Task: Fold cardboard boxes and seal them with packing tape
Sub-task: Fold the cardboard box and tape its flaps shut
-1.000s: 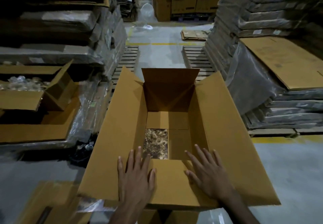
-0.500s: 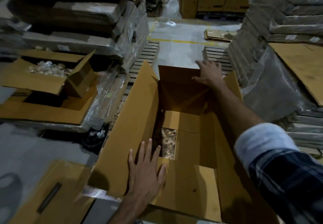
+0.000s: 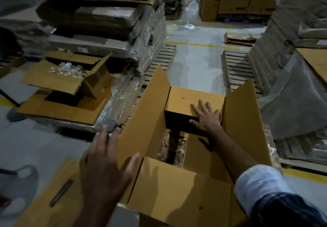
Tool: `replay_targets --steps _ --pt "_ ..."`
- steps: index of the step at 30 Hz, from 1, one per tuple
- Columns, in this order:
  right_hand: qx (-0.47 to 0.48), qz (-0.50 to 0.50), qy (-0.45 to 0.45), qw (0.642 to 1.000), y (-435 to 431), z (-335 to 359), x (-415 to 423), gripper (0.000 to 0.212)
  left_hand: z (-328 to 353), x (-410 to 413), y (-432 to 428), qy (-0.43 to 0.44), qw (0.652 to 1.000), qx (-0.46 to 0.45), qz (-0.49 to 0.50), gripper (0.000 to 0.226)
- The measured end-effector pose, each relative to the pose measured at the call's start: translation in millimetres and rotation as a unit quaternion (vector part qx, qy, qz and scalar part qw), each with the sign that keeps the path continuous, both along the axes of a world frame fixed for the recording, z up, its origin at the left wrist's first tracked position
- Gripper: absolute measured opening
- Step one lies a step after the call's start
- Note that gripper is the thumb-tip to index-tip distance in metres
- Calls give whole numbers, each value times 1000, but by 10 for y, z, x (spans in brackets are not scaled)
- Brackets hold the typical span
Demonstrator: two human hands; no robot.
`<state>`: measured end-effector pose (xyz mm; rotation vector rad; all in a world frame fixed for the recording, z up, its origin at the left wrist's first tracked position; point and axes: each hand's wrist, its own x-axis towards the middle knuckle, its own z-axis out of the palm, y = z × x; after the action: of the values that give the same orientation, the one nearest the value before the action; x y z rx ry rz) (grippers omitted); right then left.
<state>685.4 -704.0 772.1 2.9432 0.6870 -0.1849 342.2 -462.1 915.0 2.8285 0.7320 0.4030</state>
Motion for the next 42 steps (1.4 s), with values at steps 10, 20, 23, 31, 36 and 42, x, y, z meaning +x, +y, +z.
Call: replay_targets --steps 10,20,23,31,36,42 --pt "-5 -8 41 999 19 42 41 81 -102 -71 -488 179 878 -354 -268 85" --pt "4 -19 91 996 -83 564 7 73 -1047 612 -596 200 933 -105 -279 75" --pt "8 -52 81 995 -287 964 -22 76 -1093 643 -564 193 934 -94 -286 75" --pt "609 -221 -1 762 -1312 1684 -1039 65 -1142 742 -468 187 928 -86 -312 81" --pt "717 -236 178 632 -1108 1248 -1809 100 -1171 744 -449 182 926 -86 -321 77" --pt "418 -199 71 884 -163 569 -2063 79 -1192 738 -452 172 926 -94 -323 65"
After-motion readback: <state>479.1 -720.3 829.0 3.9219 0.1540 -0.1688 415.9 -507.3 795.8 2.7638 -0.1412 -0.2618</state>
